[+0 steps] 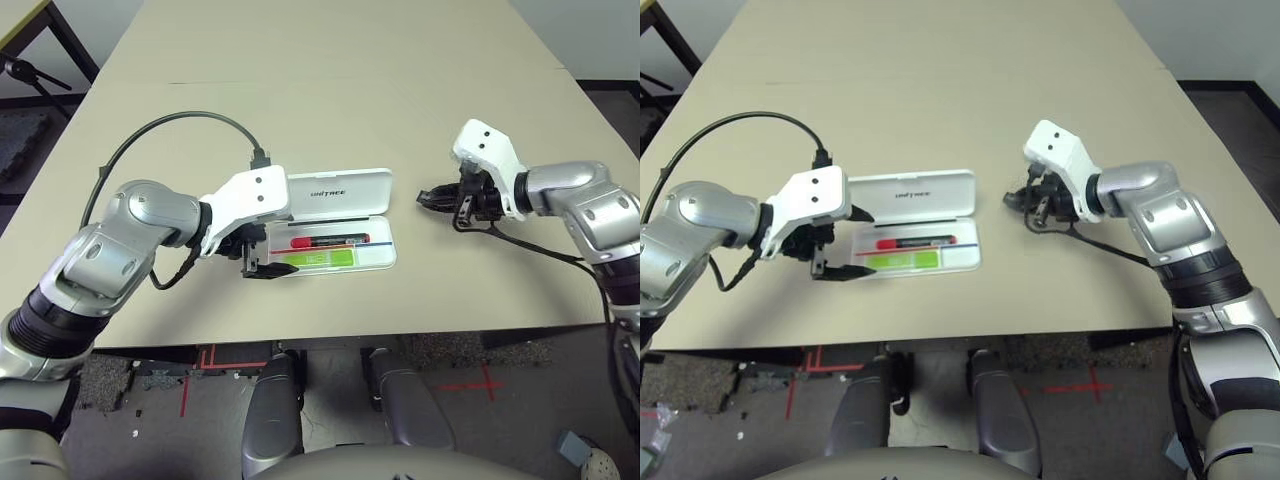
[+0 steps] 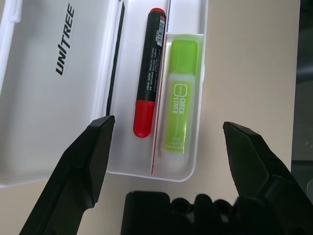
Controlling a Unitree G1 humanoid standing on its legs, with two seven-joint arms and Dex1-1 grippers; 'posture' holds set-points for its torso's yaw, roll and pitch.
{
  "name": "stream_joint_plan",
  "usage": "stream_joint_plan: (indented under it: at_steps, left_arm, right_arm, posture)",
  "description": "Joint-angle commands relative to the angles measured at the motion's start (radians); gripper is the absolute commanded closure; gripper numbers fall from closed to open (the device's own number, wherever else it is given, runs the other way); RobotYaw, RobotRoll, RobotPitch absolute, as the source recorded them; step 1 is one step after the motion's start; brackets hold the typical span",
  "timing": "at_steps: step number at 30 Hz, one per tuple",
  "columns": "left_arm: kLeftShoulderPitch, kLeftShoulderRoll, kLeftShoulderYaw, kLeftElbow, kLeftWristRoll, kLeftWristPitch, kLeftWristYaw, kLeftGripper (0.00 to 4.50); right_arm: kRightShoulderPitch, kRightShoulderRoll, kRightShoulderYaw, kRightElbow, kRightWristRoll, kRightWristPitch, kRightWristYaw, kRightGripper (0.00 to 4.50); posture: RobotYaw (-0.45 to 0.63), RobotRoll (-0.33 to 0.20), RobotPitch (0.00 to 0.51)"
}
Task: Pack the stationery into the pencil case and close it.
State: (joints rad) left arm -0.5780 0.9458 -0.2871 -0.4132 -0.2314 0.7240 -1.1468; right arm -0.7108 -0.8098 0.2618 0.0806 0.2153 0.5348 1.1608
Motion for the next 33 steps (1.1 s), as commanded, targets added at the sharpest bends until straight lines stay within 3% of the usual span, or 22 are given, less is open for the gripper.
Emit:
stream_joint_plan:
  at_steps: [1, 8, 24, 33]
  left_arm:
    - [0.006, 0.005, -0.01, 0.002, 0.01, -0.004, -0.003, 0.0]
    - [0.005, 0.0, -0.014, -0.003, 0.011, 0.003, 0.003, 0.0]
    - [0.011, 0.002, -0.015, -0.017, 0.014, 0.014, 0.012, 0.0]
    - [0.019, 0.006, -0.014, -0.029, 0.012, 0.026, 0.022, 0.0]
  right_arm:
    - [-0.008, -0.015, 0.01, -0.039, 0.021, -0.052, 0.11, 4.18]
    - [0.013, 0.001, 0.028, -0.154, 0.073, -0.037, 0.248, 4.18]
    - [-0.01, 0.123, 0.124, -0.128, -0.019, -0.1, 0.229, 4.18]
    - [-0.012, 0.139, 0.151, -0.085, -0.08, -0.14, 0.227, 4.18]
  posture:
    - [-0.05, 0.0, 0.185]
    - [-0.04, 0.0, 0.184]
    - [-0.02, 0.0, 0.187]
    - [-0.02, 0.0, 0.191]
